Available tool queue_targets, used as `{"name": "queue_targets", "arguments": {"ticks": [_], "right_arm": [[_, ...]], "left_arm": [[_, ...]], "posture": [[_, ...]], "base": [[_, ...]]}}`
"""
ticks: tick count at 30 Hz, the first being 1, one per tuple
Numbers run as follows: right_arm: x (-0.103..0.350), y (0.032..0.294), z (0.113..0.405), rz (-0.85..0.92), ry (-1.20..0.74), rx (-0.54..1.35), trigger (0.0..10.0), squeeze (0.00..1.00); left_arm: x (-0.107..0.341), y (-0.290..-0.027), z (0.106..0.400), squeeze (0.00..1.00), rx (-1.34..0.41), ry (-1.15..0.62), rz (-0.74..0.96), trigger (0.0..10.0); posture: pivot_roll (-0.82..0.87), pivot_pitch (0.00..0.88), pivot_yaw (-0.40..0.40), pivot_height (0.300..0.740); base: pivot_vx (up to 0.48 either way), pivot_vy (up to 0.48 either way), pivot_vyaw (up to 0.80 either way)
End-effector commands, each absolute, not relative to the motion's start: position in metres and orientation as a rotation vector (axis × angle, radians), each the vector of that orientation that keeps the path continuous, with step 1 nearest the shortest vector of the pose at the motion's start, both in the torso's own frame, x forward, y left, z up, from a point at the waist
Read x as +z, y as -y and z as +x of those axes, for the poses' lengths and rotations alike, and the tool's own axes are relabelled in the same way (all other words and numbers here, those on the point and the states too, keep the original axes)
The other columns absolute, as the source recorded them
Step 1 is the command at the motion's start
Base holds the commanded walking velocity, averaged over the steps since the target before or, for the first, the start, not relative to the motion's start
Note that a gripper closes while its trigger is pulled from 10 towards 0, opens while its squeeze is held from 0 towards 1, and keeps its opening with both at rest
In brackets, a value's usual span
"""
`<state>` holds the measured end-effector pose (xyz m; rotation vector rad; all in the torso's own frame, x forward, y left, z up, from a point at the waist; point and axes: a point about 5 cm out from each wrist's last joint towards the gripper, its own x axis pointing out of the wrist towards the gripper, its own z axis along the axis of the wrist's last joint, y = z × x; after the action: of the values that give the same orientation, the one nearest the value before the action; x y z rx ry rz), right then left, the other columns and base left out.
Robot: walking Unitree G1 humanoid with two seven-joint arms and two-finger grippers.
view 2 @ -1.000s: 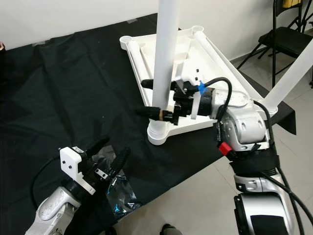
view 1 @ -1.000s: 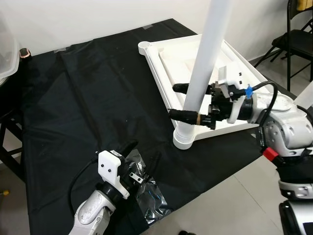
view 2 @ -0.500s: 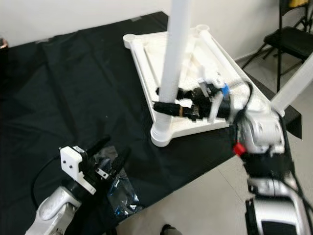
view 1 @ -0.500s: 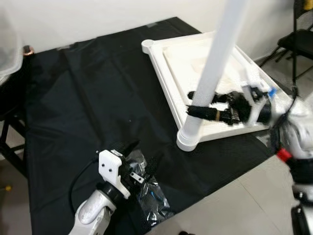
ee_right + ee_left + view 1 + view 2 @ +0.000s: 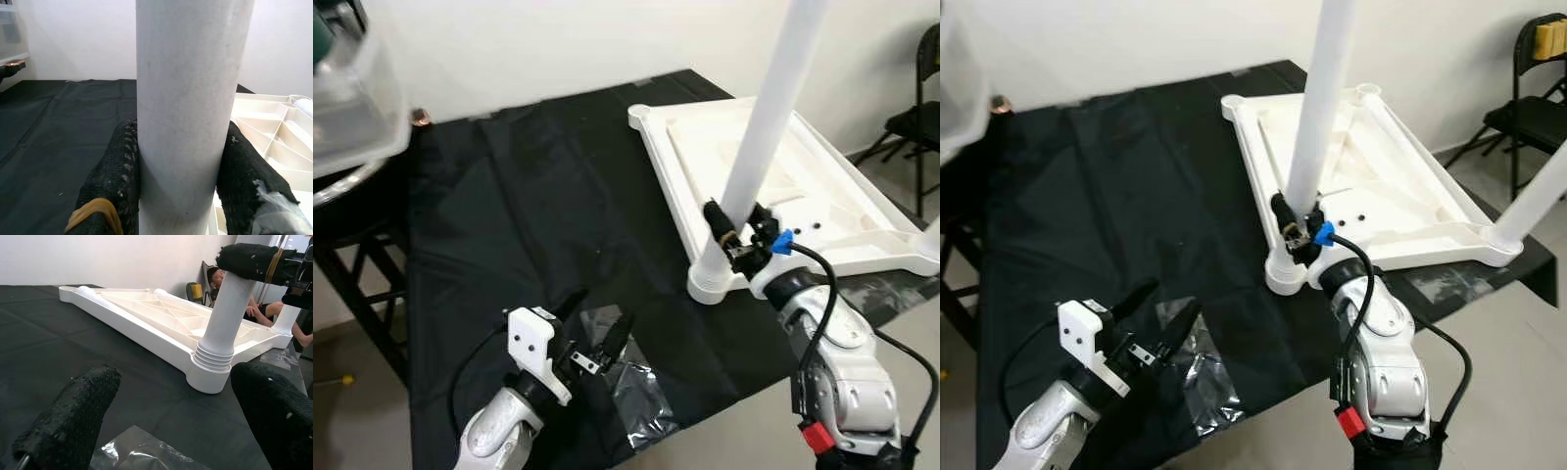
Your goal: Building children table
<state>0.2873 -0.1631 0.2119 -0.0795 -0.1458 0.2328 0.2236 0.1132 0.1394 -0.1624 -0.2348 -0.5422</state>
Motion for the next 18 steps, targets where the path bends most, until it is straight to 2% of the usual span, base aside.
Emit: {"name": "queue_targets", "arguments": {"ticks": [1,2,4,5,14,15,18], "right_arm": [[0.163,0.173,0.289,-0.078,-0.103,0.189,4.3,0.0],[0.164,0.17,0.291,-0.083,-0.094,0.225,10.0,0.0],[0.172,0.165,0.29,-0.059,-0.05,0.197,10.0,0.0],[0.175,0.164,0.29,-0.051,-0.037,0.181,10.0,0.98],[0.2,0.171,0.303,-0.022,0.057,0.175,10.0,1.0],[0.208,0.168,0.306,-0.05,0.098,0.257,10.0,1.0],[0.227,0.157,0.306,-0.21,0.131,0.679,10.0,1.0]], "left_arm": [[0.136,-0.114,0.224,0.0,-0.549,0.222,-0.159,10.0],[0.136,-0.114,0.224,0.0,-0.547,0.222,-0.158,10.0],[0.136,-0.114,0.225,0.0,-0.546,0.222,-0.157,10.0],[0.136,-0.114,0.225,0.0,-0.545,0.222,-0.157,10.0],[0.136,-0.114,0.225,0.0,-0.548,0.219,-0.156,10.0],[0.136,-0.114,0.225,0.0,-0.548,0.219,-0.155,10.0],[0.136,-0.114,0.226,0.0,-0.547,0.22,-0.154,10.0]], "posture": [[-0.01,0.198,0.001,0.74],[-0.01,0.193,-0.001,0.74],[-0.01,0.191,0.0,0.74],[-0.01,0.19,0.001,0.74],[-0.01,0.192,0.006,0.74],[-0.01,0.194,0.005,0.74],[0.0,0.191,0.013,0.74]], "base": [[0.0,0.0,0.0],[0.0,0.0,0.0],[0.0,0.0,0.0],[0.0,0.0,0.0],[0.0,0.0,0.0],[0.0,0.0,0.0],[0.0,0.0,0.0]]}}
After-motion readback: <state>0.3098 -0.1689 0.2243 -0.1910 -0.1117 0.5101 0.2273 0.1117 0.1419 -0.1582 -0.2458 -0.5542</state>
